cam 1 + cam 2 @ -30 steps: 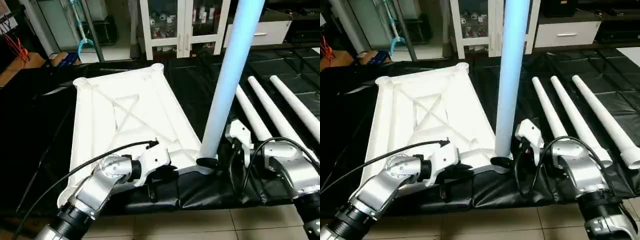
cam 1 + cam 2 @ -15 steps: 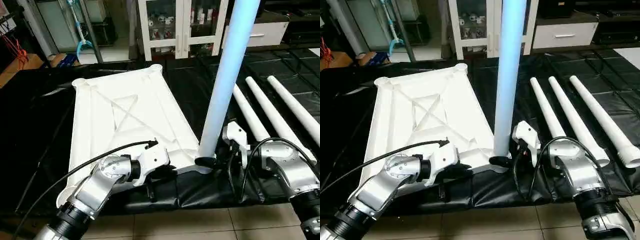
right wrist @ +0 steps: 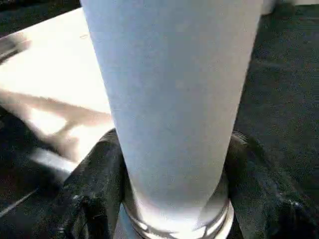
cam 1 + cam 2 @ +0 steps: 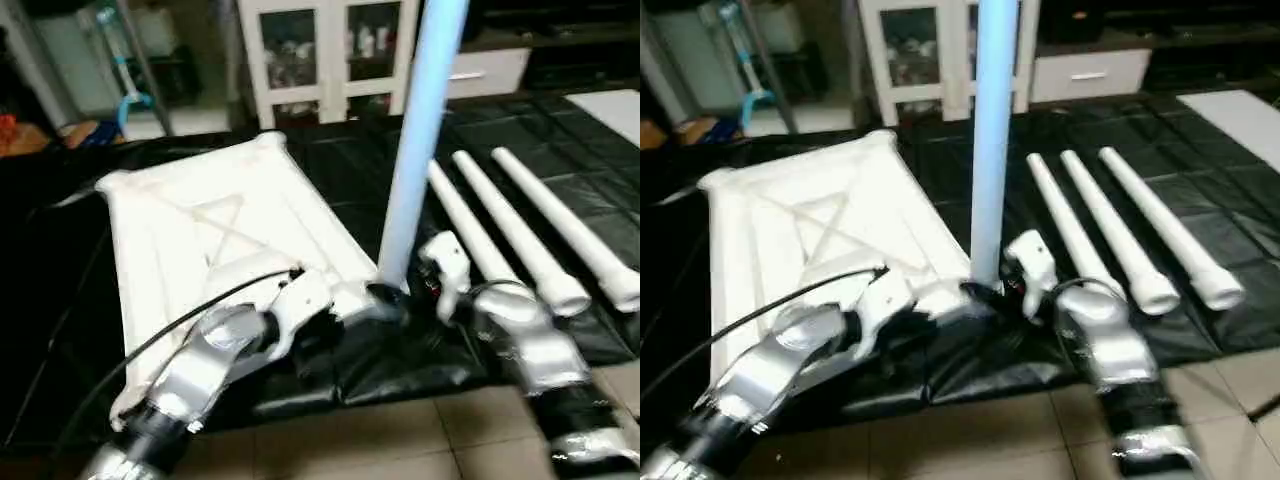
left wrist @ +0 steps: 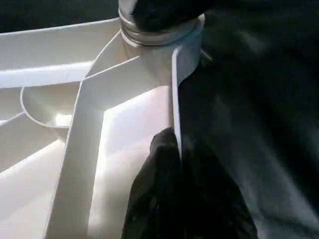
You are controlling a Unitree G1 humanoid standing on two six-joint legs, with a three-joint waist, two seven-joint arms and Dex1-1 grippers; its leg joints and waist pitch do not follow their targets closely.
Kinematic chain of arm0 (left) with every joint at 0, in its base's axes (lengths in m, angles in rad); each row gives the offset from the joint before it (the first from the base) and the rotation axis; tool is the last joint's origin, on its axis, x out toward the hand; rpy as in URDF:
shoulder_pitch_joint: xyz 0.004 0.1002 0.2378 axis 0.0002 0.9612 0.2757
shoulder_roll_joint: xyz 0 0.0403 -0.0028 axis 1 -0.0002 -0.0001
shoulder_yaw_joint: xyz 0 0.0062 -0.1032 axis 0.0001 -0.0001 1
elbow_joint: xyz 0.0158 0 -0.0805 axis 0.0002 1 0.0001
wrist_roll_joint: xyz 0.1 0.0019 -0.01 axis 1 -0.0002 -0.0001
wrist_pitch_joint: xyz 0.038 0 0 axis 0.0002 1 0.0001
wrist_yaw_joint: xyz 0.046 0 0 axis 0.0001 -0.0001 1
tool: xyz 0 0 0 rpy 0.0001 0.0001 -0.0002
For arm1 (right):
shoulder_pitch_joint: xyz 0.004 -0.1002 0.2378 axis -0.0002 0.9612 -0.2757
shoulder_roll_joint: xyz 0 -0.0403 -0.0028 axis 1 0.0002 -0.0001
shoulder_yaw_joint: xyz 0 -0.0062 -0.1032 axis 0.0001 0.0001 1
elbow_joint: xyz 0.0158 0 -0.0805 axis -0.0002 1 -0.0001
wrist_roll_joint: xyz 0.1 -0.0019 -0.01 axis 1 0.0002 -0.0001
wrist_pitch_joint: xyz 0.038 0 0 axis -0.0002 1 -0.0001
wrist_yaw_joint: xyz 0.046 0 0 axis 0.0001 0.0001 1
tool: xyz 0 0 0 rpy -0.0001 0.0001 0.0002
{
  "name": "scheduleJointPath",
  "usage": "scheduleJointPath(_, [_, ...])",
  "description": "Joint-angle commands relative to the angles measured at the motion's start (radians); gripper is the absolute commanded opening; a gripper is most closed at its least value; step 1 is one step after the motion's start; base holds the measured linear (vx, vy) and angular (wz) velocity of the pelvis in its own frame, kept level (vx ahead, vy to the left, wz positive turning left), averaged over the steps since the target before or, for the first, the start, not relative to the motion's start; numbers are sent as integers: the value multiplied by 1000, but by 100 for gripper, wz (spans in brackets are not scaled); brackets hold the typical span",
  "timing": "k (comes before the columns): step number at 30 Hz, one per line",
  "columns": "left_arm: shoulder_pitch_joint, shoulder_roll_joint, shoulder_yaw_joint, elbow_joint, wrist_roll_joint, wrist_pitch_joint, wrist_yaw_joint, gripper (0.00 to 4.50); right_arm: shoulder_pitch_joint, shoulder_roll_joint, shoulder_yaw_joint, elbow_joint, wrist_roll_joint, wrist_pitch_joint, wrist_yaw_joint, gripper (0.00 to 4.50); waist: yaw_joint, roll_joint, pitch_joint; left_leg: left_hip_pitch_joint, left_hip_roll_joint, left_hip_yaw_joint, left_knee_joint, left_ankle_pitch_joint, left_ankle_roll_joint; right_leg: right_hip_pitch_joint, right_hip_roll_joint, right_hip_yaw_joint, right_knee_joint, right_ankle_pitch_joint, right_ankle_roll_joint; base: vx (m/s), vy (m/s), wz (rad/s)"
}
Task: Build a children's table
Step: Rotate leg to tighten
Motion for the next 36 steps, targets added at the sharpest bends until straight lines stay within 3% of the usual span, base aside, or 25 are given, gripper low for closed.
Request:
scheduleJointPath(1, [-17, -44, -19, 52, 22, 45, 70, 0, -16, 37, -17, 58, -51, 38, -168, 247, -10, -16, -33, 30, 62, -54, -95, -524, -53, -5, -43, 4, -83, -544, -124, -52, 7, -4])
scheduleJointPath(3, [-55, -98, 29, 104, 28, 78, 174, 0, -32, 91, -32, 82, -75, 38, -297, 247, -18, -14, -33, 25, 60, -60, -96, -555, -53, -4, -42, -1, -87, -580, -98, 0, 0, 0])
scheduleJointPath(4, [-74, -116, 43, 128, 35, 77, 216, 0, -45, 122, -42, 98, -74, 40, -352, 247, -25, -4, -31, 28, 57, -64, -97, -586, -59, -8, -42, -6, -92, -608, -86, 0, 0, 0])
scheduleJointPath(6, [-105, -140, 60, 164, 43, 71, 267, 0, -68, 175, -44, 119, -70, 28, -407, 247, -36, -9, -31, 42, 53, -66, -93, -645, -62, -19, -35, -16, -106, -625, -71, -56, 12, -2])
scheduleJointPath(7, [-122, -151, 67, 181, 47, 67, 288, 0, -83, 209, -41, 130, -66, 17, -430, 247, -42, -6, -27, 35, 54, -70, -99, -672, -60, -11, -35, -25, -106, -617, -68, 0, 0, 0])
scheduleJointPath(9, [-138, -161, 70, 197, 49, 60, 293, 0, -103, 252, -29, 134, -66, -11, -430, 246, -47, 4, -26, 34, 59, -75, -109, -713, -64, 0, -38, -41, -104, -577, -70, 0, 0, 0])
scheduleJointPath(10, [-141, -164, 71, 202, 51, 59, 294, 0, -105, 257, -28, 136, -70, -16, -433, 246, -50, 5, -26, 20, 63, -82, -116, -716, -66, 16, -44, -45, -93, -533, -78, 0, 0, 0])
scheduleJointPath(11, [-139, -162, 67, 200, 55, 60, 289, 0, -108, 262, -28, 135, -66, -19, -422, 243, -47, 3, -26, 27, 60, -76, -112, -716, -64, 5, -50, -45, -100, -525, -87, 0, 0, 0])
scheduleJointPath(12, [-135, -157, 64, 196, 58, 61, 283, 0, -110, 264, -26, 134, -62, -24, -406, 242, -48, 3, -27, 30, 58, -75, -108, -714, -61, 2, -53, -46, -102, -534, -89, 0, 0, 0])
scheduleJointPath(17, [-106, -124, 50, 179, 63, 61, 261, 0, -107, 238, 1, 112, -79, -53, -354, 242, -52, 6, -28, 18, 61, -76, -107, -665, -50, 6, -63, -42, -96, -505, -107, 0, 0, 0])
scheduleJointPath(19, [-79, -88, 39, 164, 63, 41, 230, 0, -99, 210, -18, 71, -35, -58, -265, 296, -55, 7, -31, 13, 63, -74, -108, -640, -42, 10, -62, -39, -88, -432, -133, 0, 0, 0])
scheduleJointPath(23, [-38, -40, 28, 122, 50, 30, 167, 0, -83, 148, -19, -1, 9, -52, -135, 319, -55, 1, -34, -2, 65, -67, -105, -557, 2, 24, -67, -34, -78, -348, -158, 0, 0, 0])
scheduleJointPath(24, [-28, -25, 20, 114, 50, 19, 149, 0, -80, 127, -19, -19, 20, -42, -101, 342, -59, 4, -34, -4, 66, -68, -104, -529, 10, 28, -67, -36, -75, -349, -165, 0, 0, 0])
scheduleJointPath(25, [-19, -13, 16, 106, 47, 16, 134, 0, -76, 106, -17, -36, 28, -35, -66, 342, -59, 2, -35, -1, 66, -66, -102, -525, 11, 24, -66, -35, -75, -345, -169, 0, 0, 0])
scheduleJointPath(29, [10, 24, 2, 73, 34, 2, 85, 0, -55, 22, 0, -98, 48, -5, 71, 363, -53, -2, -37, -1, 67, -62, -96, -463, 40, 30, -68, -31, -70, -317, -186, 0, 0, 0])
scheduleJointPath(30, [21, 37, -4, 59, 30, -2, 65, 0, -45, -14, 11, -118, 48, 4, 127, 389, -48, -2, -38, 0, 68, -59, -94, -444, 49, 29, -67, -30, -70, -307, -189, 0, 0, 0])
scheduleJointPath(33, [42, 65, -27, 23, 20, -32, 9, 0, -36, -67, 29, -128, 24, -3, 181, 402, -36, -4, -38, 4, 68, -55, -89, -418, 60, 25, -64, -25, -66, -295, -202, 0, 0, 0])
scheduleJointPath(34, [47, 71, -32, 12, 15, -38, -7, 0, -36, -78, 33, -124, 17, -6, 187, 407, -34, -4, -39, -1, 69, -57, -89, -394, 63, 30, -65, -26, -61, -281, -208, 0, 0, 0])
scheduleJointPath(36, [71, 95, -51, -39, -5, -48, -68, 0, -39, -128, 50, -103, -10, -17, 222, 407, -27, -4, -43, 1, 70, -56, -86, -357, 71, 32, -66, -27, -58, -251, -213, 0, 0, 0])
